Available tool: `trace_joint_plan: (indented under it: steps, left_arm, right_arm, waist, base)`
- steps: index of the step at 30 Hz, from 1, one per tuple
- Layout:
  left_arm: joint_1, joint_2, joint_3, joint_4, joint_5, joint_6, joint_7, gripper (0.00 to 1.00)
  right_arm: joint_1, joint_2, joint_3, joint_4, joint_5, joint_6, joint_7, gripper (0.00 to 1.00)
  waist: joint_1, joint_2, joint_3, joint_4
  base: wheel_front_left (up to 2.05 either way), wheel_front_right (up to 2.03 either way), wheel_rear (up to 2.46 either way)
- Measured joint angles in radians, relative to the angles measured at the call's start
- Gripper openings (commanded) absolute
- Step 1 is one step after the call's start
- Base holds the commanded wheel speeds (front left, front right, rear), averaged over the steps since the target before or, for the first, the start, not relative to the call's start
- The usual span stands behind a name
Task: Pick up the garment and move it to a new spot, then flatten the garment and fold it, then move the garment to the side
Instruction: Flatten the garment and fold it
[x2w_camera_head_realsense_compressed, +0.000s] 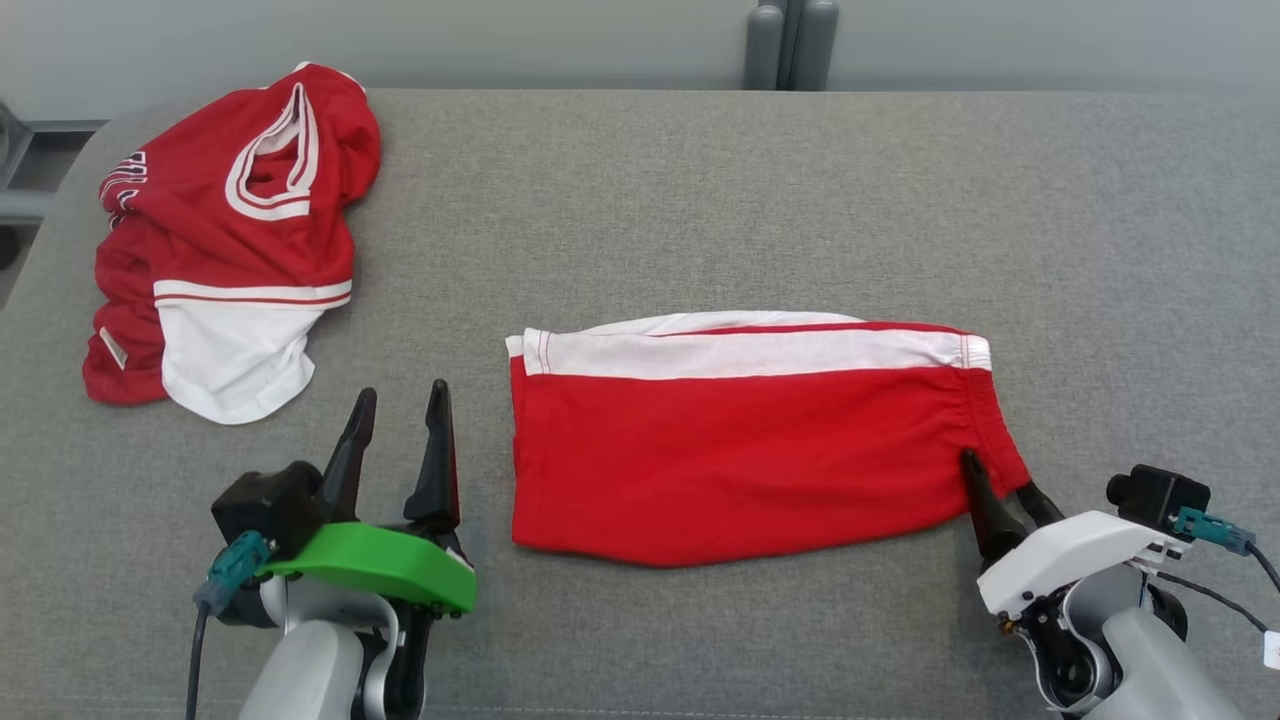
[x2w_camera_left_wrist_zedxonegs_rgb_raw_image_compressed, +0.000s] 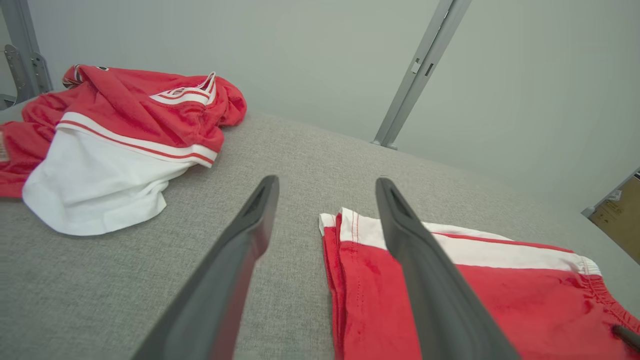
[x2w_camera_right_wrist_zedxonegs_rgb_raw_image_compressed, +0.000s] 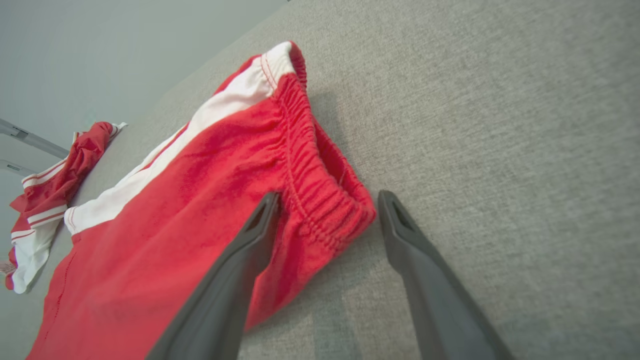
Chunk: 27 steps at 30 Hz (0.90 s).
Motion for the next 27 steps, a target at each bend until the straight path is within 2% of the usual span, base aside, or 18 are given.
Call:
trace_joint_plan:
  steps: [6, 7, 8, 9, 11, 14, 27]
  left_arm:
    - [0.046, 0.000, 0.010, -0.053, 0.014, 0.009, 0.000, 1.00]
    - [0.051, 0.000, 0.016, -0.060, 0.017, 0.009, 0.000, 1.00]
    - [0.057, 0.000, 0.023, -0.067, 0.017, 0.011, 0.000, 1.00]
    - [0.065, 0.000, 0.032, -0.076, 0.017, 0.017, 0.000, 1.00]
    - [0.079, 0.004, 0.039, -0.092, 0.018, 0.018, 0.000, 1.00]
    - [0.095, 0.004, 0.044, -0.109, 0.025, 0.022, 0.000, 1.00]
    - [0.144, 0.004, 0.080, -0.187, 0.035, 0.034, 0.000, 1.00]
  right_arm:
    - [-0.002, 0.016, -0.036, 0.023, 0.060, 0.010, 0.000, 1.00]
    - [-0.004, 0.016, -0.037, 0.026, 0.060, 0.013, 0.000, 0.87]
    - [-0.007, 0.016, -0.037, 0.027, 0.060, 0.014, 0.000, 0.55]
    - [-0.010, 0.016, -0.036, 0.030, 0.060, 0.018, 0.000, 0.45]
    - [-0.022, 0.017, -0.030, 0.037, 0.060, 0.022, 0.000, 0.33]
    - [-0.038, 0.014, -0.026, 0.043, 0.058, 0.026, -0.002, 0.02]
    - [-0.094, -0.049, -0.017, 0.059, 0.011, 0.034, -0.037, 0.00]
  waist:
    - [0.0000, 0.0000, 0.004, 0.026]
    - [0.0000, 0.0000, 0.004, 0.031]
    - [0.0000, 0.0000, 0.005, 0.034]
    - [0.0000, 0.0000, 0.006, 0.037]
    - [0.0000, 0.0000, 0.007, 0.039]
    - [0.0000, 0.0000, 0.008, 0.040]
    - [0.0000, 0.0000, 0.012, -0.001]
  base:
    - [0.00, 0.00, 0.00]
    - [0.00, 0.00, 0.00]
    - [0.00, 0.00, 0.00]
    - [0.00, 0.00, 0.00]
    - [0.00, 0.00, 0.00]
    - [0.00, 0.00, 0.00]
    - [0.00, 0.00, 0.00]
